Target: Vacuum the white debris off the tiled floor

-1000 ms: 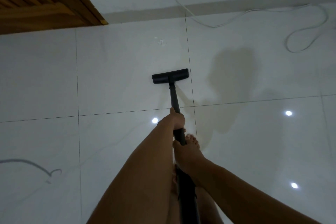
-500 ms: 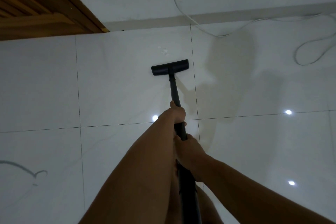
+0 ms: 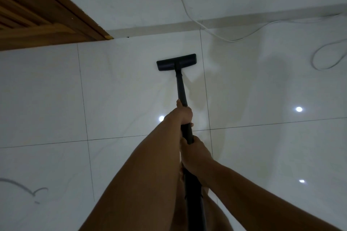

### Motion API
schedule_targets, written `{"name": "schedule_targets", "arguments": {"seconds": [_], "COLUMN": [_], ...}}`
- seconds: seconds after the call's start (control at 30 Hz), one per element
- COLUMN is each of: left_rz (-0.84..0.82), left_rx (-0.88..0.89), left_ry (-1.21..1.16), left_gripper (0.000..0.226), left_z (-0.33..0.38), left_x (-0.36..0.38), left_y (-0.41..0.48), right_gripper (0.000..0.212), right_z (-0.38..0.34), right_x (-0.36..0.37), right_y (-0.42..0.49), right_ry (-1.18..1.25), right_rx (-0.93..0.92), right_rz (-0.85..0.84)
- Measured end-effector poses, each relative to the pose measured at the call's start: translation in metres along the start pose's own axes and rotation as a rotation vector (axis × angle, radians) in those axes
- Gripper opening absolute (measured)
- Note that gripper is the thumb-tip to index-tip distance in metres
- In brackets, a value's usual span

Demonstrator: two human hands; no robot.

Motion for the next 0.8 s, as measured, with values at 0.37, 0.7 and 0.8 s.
{"name": "schedule_targets", "arguments": {"seconds": [0.37, 0.7, 0.8], "left_rz": [-0.016, 0.011, 0.004], "left_rx": [-0.060, -0.072, -0.074], "left_ry": [-0.090, -0.051, -0.007], "left_gripper": [0.071, 0.054, 0.057], "left_z": [0.016, 0.049, 0.048], "left_x": [-0.041, -0.092, -0.091], "left_y": [0.043, 0.031, 0.021], "right_gripper": [0.032, 0.031, 0.029], "right_z": [-0.060, -0.135, -0.136], "right_x": [0.019, 0.019, 0.018], "right_y": [0.002, -0.029, -0.038], "right_ry": [0.042, 0.051, -0.008], "right_rx": [0.096, 0.198, 0.258], "right_rz": [-0.049, -0.136, -0.142]}}
Point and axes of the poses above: each hand's wrist, its own y-axis towards the middle knuckle, its own x-axis out of the palm, z = x × y, the point moved 6 cm from there along y, towards the middle knuckle, and after that the axes turned 5 degrees about y, right-handed, at the moved point
